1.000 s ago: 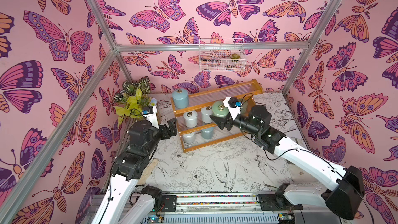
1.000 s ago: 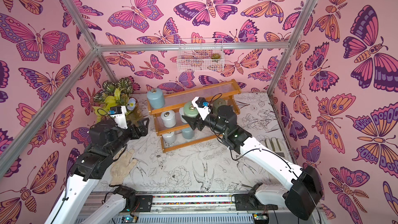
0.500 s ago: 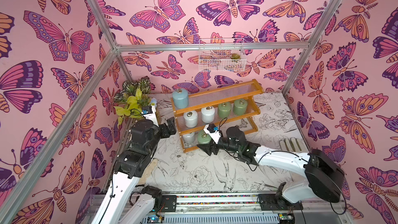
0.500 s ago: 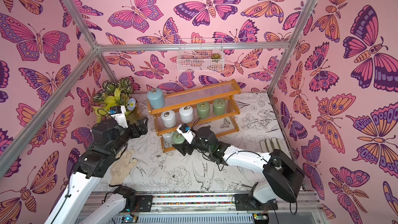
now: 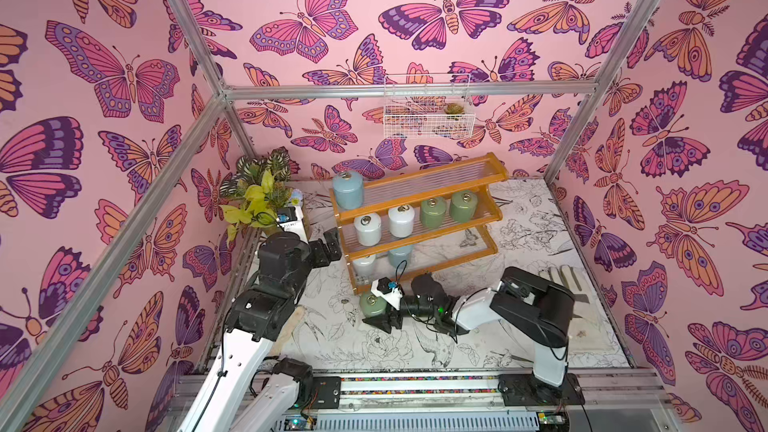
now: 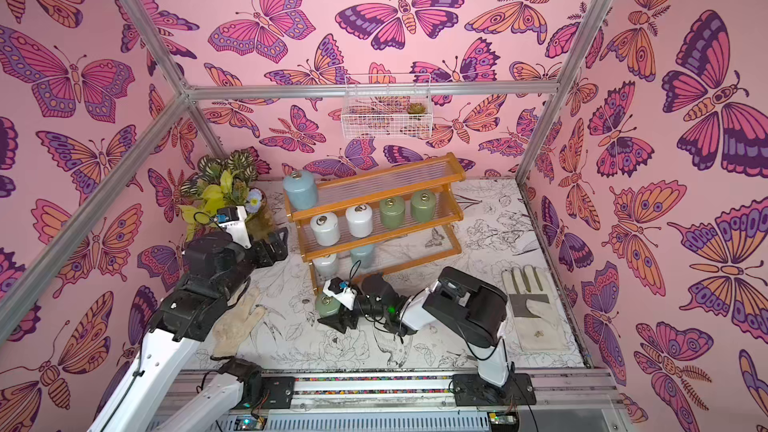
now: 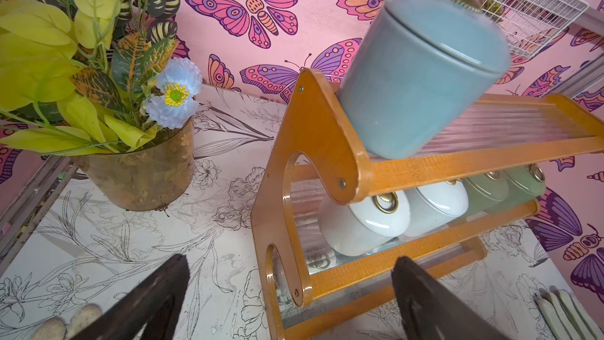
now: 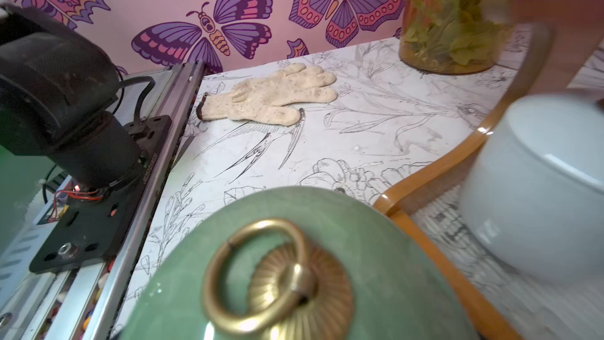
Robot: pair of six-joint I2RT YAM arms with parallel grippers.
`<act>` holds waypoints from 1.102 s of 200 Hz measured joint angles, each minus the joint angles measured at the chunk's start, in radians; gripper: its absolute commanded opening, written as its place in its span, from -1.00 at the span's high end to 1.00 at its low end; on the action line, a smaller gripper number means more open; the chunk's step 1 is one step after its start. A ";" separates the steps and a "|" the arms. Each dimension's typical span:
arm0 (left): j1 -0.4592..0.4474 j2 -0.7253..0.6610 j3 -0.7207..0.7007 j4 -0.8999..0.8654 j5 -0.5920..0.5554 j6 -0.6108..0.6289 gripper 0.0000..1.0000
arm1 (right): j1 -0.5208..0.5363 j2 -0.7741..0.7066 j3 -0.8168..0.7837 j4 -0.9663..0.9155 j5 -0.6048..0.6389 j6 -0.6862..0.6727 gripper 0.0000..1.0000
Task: Remove the tea canisters from the shelf
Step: Place the tea canister at the center of the board.
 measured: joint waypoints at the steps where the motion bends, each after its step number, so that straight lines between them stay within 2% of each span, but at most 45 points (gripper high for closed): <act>1: 0.000 0.000 0.000 0.000 0.001 0.000 -1.00 | 0.002 0.005 0.000 0.003 0.000 0.000 0.11; 66: 0.000 0.002 -0.010 0.002 0.013 -0.011 -1.00 | 0.050 0.100 0.064 0.108 -0.019 -0.015 -0.02; 91: 0.000 0.002 -0.013 0.002 0.016 -0.012 -1.00 | 0.049 0.150 0.109 0.130 -0.025 -0.014 -0.18; 187: 0.000 0.001 -0.021 0.002 0.032 -0.011 -1.00 | 0.050 0.254 0.178 0.182 -0.052 -0.018 -0.45; 209: 0.000 -0.002 -0.022 0.002 0.032 -0.011 -1.00 | 0.050 0.255 0.178 0.185 -0.053 -0.020 -0.55; 220: 0.000 -0.005 -0.022 0.002 0.032 -0.011 -1.00 | 0.050 0.255 0.178 0.182 -0.053 -0.026 -0.68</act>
